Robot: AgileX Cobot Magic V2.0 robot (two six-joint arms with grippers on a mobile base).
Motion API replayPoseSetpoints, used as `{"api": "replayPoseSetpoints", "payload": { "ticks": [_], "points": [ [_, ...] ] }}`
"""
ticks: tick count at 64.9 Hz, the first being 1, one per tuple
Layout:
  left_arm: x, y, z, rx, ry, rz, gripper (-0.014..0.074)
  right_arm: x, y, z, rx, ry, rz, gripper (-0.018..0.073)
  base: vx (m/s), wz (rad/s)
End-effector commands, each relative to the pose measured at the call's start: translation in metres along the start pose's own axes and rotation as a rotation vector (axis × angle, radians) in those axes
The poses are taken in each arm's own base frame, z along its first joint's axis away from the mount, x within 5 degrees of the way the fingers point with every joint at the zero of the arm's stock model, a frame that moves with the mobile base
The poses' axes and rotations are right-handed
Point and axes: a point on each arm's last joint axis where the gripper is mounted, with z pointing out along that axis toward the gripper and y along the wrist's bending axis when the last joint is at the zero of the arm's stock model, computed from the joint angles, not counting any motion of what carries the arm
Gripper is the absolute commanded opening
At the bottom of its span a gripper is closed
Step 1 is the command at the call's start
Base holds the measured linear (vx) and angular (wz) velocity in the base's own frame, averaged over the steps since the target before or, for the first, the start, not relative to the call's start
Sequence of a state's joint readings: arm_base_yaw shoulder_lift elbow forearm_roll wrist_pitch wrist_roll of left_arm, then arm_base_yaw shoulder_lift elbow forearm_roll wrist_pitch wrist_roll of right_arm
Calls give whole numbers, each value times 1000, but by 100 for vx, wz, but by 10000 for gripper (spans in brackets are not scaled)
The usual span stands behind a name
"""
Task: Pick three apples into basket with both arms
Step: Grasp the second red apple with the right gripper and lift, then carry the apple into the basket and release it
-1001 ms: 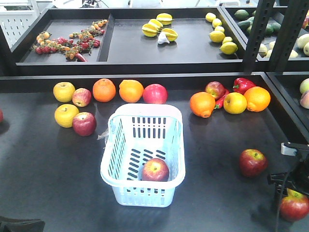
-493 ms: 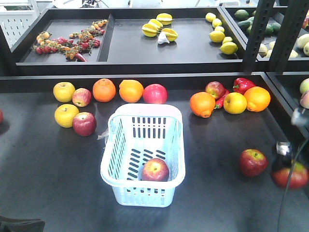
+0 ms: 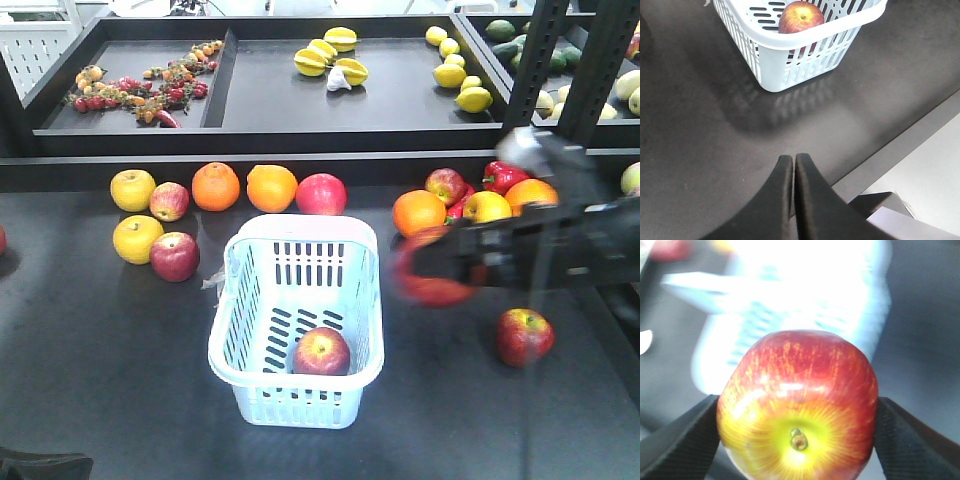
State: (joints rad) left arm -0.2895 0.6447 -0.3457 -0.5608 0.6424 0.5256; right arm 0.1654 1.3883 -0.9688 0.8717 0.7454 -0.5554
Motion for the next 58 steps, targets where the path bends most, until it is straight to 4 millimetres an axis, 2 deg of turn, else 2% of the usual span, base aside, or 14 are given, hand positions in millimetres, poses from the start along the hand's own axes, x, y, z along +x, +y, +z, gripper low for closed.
{"api": "replayPoseSetpoints", "payload": {
  "ticks": [1,12,20,33,42,50,58],
  "points": [
    [-12,0,-5,-7,-79,-24,-6,-10,19,12,-18,-92,-27,116,0,0],
    [-12,0,-5,-7,-79,-24,-6,-5,25,57,8,-72,-50,120,0,0],
    [-12,0,-5,-7,-79,-24,-6,-7,26,83,5,-34,-67,121,0,0],
    [-12,0,-5,-7,-79,-24,-6,-25,28,109,-44,1,-43,126,0,0],
    [-12,0,-5,-7,-79,-24,-6,-25,31,124,-57,31,-60,144,0,0],
    [-12,0,-5,-7,-79,-24,-6,-20,34,136,-57,41,-97,219,0,0],
    [-12,0,-5,-7,-79,-24,-6,-17,37,143,-72,43,-102,363,0,0]
  ]
}}
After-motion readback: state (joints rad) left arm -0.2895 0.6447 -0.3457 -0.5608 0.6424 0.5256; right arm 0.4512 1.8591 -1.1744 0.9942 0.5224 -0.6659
